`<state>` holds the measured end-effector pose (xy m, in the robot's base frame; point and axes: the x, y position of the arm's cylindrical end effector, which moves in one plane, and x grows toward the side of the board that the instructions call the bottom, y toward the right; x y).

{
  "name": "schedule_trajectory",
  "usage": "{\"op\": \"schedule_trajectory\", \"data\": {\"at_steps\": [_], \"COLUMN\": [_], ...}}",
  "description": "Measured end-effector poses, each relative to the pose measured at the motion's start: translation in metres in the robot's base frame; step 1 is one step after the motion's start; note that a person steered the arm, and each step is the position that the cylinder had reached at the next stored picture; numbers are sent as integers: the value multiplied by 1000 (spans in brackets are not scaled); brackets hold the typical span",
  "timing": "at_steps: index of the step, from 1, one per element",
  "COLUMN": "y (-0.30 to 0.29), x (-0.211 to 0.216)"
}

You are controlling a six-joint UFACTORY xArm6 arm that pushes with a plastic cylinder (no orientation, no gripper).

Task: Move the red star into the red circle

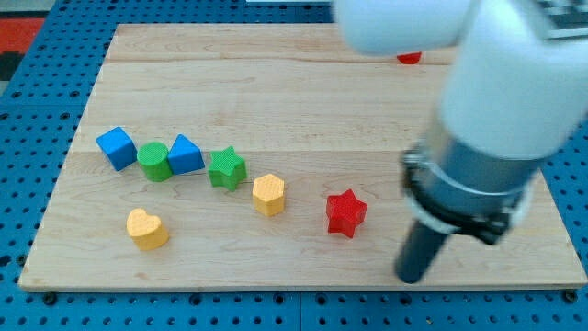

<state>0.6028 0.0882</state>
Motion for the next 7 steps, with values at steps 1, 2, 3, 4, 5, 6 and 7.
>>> {"op": "schedule_trajectory", "data": {"at_steps": [1,2,3,4,5,6,7], "y": [-43,-67,-46,14,26,26,26], "x": [-57,-105,-142,-135,-153,-240,-288]}}
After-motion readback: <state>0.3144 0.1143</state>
